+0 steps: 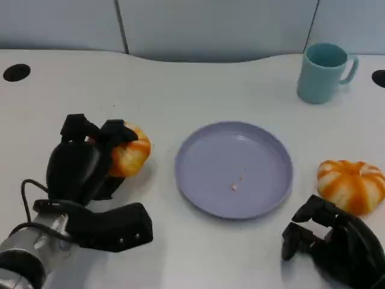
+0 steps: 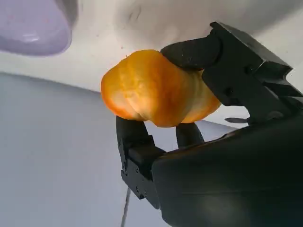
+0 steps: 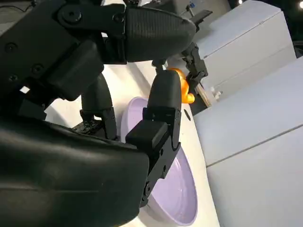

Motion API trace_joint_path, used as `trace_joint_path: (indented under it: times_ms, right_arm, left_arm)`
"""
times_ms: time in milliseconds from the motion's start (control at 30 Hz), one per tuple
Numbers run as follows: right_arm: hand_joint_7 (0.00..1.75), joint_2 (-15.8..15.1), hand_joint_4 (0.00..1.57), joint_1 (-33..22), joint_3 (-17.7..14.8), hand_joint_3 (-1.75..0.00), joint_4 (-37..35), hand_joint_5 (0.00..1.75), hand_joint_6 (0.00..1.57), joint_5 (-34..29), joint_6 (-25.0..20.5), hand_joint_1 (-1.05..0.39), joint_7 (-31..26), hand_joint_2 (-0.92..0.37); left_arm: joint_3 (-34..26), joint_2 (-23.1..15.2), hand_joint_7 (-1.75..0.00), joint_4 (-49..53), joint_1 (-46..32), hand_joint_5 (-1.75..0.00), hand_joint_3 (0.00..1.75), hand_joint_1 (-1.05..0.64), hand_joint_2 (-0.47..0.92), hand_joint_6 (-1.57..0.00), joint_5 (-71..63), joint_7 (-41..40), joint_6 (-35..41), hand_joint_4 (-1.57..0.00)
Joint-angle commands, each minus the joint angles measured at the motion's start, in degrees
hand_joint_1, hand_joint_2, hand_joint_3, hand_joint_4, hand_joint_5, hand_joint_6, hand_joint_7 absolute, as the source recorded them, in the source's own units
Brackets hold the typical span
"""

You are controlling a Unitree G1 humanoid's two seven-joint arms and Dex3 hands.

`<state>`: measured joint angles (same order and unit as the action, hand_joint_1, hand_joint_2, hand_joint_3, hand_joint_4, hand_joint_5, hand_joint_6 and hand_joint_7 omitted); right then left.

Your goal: Grasp the bread from the table and place it into the plate.

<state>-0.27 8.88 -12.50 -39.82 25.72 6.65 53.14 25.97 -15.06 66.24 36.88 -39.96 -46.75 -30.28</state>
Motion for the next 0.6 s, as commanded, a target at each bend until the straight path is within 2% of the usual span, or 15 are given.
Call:
trace_joint_path:
  times_ms: [33, 133, 167, 233, 300, 433, 600]
  right_arm:
    - [1.07, -0.9, 0.61, -1.4, 0.6, -1.00, -0.5, 1.57, 0.70, -1.2, -0.5, -0.37, -1.4, -0.46]
    - [1.06, -0.8, 0.60, -1.4, 0.6, -0.98, -0.8, 1.59, 0.70, -1.1, 0.1, -0.38, -1.2, -0.47]
    - [1.06, -0.9, 0.60, -1.5, 0.7, -0.97, -0.5, 1.59, 0.70, -1.1, -0.3, -0.38, -1.4, -0.47]
    - [1.06, -1.0, 0.60, -1.5, 0.7, -0.96, -0.3, 1.60, 0.70, -1.0, -0.9, -0.38, -1.6, -0.48]
    - [1.06, -1.0, 0.59, -1.4, 0.7, -0.96, -0.7, 1.59, 0.70, -0.9, -0.3, -0.37, -1.4, -0.49]
    - [1.08, -1.0, 0.60, -1.6, 1.1, -0.94, 0.4, 1.61, 0.70, -0.8, -1.9, -0.38, -2.4, -0.48]
    - [1.06, -0.8, 0.61, -1.3, 1.0, -0.96, -0.5, 1.59, 0.71, -0.5, -1.1, -0.36, -1.9, -0.48]
  left_arm:
    - [-3.3, 0.8, -1.75, -4.0, 0.6, -1.75, 1.16, -0.13, 0.51, -0.66, 5.0, 5.8, -1.9, -0.85]
    - [-4.8, 1.3, -1.75, -6.4, 0.0, -1.75, 1.23, -0.11, 0.49, -0.68, 7.3, 9.1, -2.3, -0.86]
    - [-6.3, 2.3, -1.75, -8.9, -0.1, -1.75, 1.23, -0.11, 0.48, -0.68, 10.9, 13.5, -3.6, -0.86]
    - [-8.5, 4.0, -1.75, -13.1, -0.5, -1.75, 1.53, -0.09, 0.34, -0.71, 16.3, 20.6, -5.2, -0.89]
    - [-8.6, 4.7, -1.75, -18.2, -0.4, -1.75, 1.60, -0.11, 0.31, -0.73, 18.9, 27.5, -4.0, -0.91]
    - [-7.1, 4.3, -1.75, -23.1, 0.8, -1.75, 1.56, -0.19, 0.33, -0.76, 19.2, 39.7, -1.1, -0.93]
    - [-5.7, 5.5, -1.75, -21.3, 4.0, -1.75, 1.51, -0.25, 0.35, -0.78, 16.9, 44.9, -1.2, -0.94]
